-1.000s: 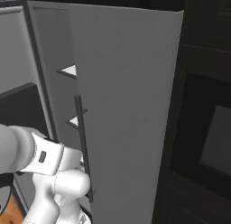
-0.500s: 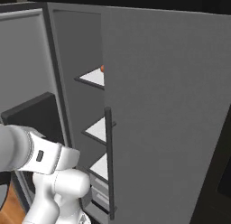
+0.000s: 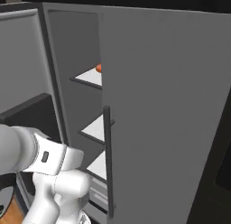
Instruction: Take the potato, mango, and squash from the freezer and place them in the bowl on the counter.
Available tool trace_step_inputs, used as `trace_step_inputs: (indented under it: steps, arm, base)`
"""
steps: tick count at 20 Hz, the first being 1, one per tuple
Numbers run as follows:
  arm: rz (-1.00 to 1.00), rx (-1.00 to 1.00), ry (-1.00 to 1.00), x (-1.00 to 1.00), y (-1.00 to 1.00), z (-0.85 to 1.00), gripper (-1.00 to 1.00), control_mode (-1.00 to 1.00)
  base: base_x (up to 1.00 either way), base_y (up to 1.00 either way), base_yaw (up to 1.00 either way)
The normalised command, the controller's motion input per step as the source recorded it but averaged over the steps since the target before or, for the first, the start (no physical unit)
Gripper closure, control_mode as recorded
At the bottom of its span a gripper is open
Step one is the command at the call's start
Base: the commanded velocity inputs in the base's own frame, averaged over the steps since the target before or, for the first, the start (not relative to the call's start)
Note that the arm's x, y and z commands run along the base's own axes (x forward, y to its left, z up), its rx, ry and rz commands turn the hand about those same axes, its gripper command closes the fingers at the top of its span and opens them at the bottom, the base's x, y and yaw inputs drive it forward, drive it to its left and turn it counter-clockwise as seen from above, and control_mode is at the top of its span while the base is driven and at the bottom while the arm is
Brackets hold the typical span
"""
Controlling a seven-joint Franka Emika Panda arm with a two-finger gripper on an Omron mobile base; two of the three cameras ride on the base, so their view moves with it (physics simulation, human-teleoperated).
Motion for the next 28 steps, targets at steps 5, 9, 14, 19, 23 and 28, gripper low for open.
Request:
trace_step_inputs:
  steps: [5,9,14,19,23,28]
  arm:
    - [0.00,0.00,0.00,0.00,0.00,0.00,-1.00,1.00]
    - [0.00,0.00,0.00,0.00,0.00,0.00,-1.00,1.00]
    - [0.00,0.00,0.00,0.00,0.00,0.00,-1.00,1.00]
    - [0.00,0.00,0.00,0.00,0.00,0.00,-1.00,1.00]
    - [0.00,0.00,0.00,0.00,0.00,0.00,-1.00,1.00]
    - [0.00,0.00,0.00,0.00,0.00,0.00,-1.00,1.00]
  base:
    - [0.62,1.00,-0.34]
    - [0.51,1.00,-0.05]
    - [0.54,1.00,-0.20]
    - [0.58,1.00,-0.54]
    - [0.48,0.98,-0.12]
    - [0.53,0.81,0.00]
